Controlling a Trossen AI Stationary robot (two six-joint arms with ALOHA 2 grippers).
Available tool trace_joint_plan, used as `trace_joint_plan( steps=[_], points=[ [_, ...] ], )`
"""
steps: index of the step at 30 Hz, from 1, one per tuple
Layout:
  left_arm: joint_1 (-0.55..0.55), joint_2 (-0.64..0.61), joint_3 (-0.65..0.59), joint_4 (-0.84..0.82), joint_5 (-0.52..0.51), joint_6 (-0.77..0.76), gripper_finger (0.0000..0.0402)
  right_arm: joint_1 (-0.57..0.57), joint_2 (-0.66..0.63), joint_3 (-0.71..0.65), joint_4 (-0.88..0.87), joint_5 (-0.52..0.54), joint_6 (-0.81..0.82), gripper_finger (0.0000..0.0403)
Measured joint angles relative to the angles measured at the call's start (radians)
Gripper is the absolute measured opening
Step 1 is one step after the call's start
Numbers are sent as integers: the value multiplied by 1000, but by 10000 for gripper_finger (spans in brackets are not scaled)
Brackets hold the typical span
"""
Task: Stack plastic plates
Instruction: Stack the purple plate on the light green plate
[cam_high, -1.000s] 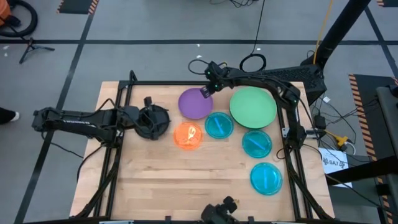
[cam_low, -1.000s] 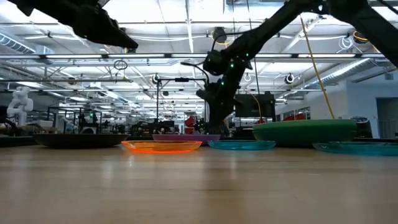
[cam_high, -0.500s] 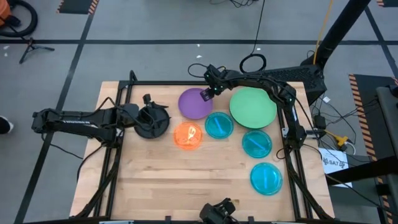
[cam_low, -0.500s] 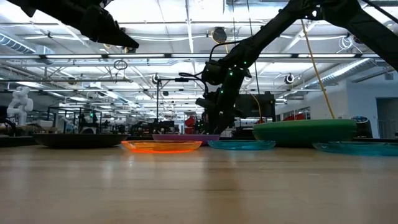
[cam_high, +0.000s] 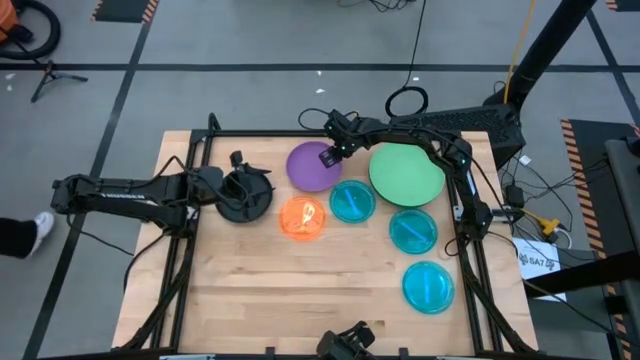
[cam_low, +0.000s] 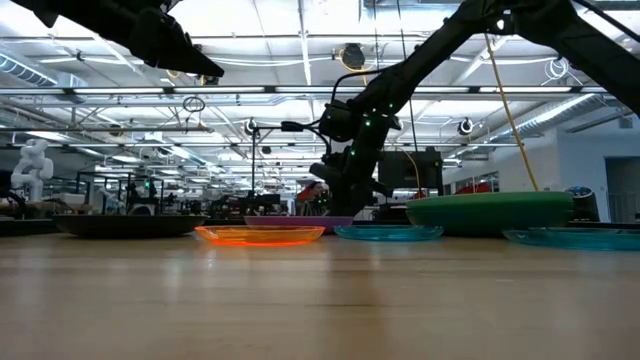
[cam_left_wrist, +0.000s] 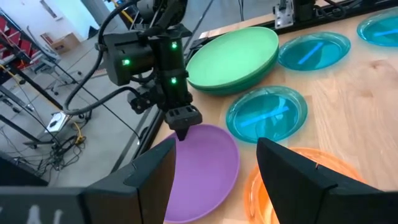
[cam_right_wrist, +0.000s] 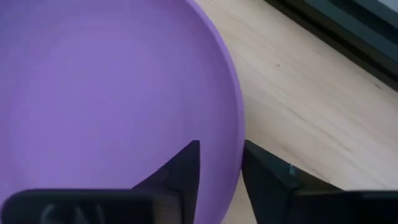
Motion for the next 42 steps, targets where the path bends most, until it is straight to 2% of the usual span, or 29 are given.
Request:
trace_joint_plan(
  steps=[10,18,26,31,37,42],
  points=[
    [0,0,0,0,0,2,230,0,2,1,11,-2,27,10],
    [0,0,0,1,0,2,230,0,-9,2,67,-3,48,8],
    [0,0,0,2,0,1,230,-5,-121,1,51,-7,21,5],
    [0,0,0,2,0,-5,230,-11,-236,1,-44,-16,-32,3],
    [0,0,1,2,0,-21,230,-32,-371,0,-270,-28,-94,2],
    [0,0,1,2,0,-38,230,-61,-491,-86,-340,-5,-109,2]
  ],
)
